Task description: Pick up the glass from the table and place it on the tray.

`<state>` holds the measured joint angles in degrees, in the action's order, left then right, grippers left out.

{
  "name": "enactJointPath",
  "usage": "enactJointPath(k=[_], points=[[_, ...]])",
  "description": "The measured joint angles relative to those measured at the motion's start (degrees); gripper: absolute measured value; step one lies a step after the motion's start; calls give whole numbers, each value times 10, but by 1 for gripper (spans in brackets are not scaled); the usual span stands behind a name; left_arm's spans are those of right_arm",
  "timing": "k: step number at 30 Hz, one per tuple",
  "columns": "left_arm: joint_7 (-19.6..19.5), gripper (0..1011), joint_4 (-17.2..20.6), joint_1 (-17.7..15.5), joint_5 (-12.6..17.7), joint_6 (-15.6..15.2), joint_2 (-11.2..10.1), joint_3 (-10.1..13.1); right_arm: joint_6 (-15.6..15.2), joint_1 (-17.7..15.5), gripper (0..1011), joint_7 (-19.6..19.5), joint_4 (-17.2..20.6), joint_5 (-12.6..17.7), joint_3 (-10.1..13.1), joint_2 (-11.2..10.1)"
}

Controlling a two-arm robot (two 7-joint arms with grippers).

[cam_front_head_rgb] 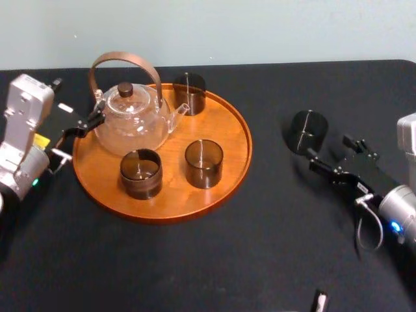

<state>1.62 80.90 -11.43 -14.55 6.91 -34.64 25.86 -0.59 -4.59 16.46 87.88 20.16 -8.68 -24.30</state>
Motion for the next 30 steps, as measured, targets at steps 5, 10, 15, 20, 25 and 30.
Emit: enactJointPath(k=[5, 10, 15, 20, 25, 30], points=[[0, 1001, 0, 0, 0, 0, 0, 0, -7, 20, 1002, 3, -24, 0, 4, 6], [0, 1001, 0, 0, 0, 0, 0, 0, -12, 42, 1002, 6, -46, -4, 3, 11], [0, 1001, 0, 0, 0, 0, 0, 0, -13, 68, 1002, 13, -73, -11, -2, 16], [0, 1001, 0, 0, 0, 0, 0, 0, -11, 86, 1002, 22, -92, -16, -10, 20], [0, 1001, 0, 0, 0, 0, 0, 0, -10, 101, 1002, 30, -108, -22, -19, 24], [0, 1001, 0, 0, 0, 0, 0, 0, -8, 116, 1002, 37, -126, -25, -25, 27]])
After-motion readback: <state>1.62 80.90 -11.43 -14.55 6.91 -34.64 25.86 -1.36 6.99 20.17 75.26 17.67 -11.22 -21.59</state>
